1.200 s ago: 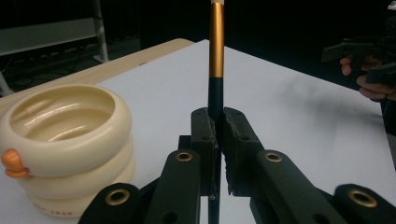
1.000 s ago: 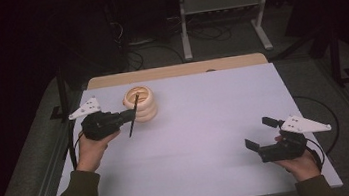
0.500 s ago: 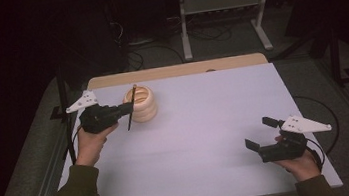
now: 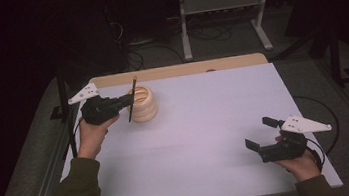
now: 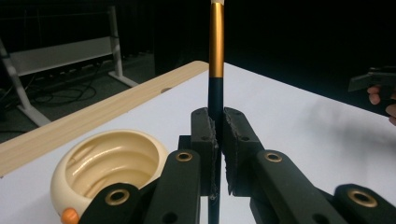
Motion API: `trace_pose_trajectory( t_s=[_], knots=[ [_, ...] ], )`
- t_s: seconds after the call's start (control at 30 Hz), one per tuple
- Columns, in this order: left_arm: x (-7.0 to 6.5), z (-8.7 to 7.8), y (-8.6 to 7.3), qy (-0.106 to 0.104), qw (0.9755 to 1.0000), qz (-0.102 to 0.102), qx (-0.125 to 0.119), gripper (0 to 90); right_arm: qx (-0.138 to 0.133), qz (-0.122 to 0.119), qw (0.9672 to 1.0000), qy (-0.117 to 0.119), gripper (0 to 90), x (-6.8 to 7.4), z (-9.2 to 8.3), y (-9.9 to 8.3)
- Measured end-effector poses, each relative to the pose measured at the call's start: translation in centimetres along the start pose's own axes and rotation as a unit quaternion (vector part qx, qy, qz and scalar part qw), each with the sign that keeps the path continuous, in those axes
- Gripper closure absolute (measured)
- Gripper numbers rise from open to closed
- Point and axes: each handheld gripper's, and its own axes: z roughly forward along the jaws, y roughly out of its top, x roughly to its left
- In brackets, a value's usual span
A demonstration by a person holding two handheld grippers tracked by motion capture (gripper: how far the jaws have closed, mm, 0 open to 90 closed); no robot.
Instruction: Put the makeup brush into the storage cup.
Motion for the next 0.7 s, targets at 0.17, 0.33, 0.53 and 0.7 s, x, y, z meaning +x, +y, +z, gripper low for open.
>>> trace_pose_trajectory(
  t_s=[0.17,0.33,0.53,0.7],
  knots=[
    [0.4,0.3,0.4,0.001,1.0,0.004,-0.004,83.5,0.0,0.0,1.0,0.0,0.0,0.0,0.0,0.0],
    [1.0,0.6,0.8,0.006,0.9999,0.007,-0.008,83.5,0.0,0.001,1.0,0.0,0.0,0.0,0.0,0.0],
    [1.7,1.0,1.2,0.009,0.9998,0.004,-0.016,83.5,0.0,0.0,1.0,0.0,0.0,0.0,0.0,0.0],
    [2.1,1.3,1.8,0.013,0.9997,0.007,-0.021,83.5,0.0,0.001,1.0,0.0,0.0,0.0,0.0,0.0]
  ],
)
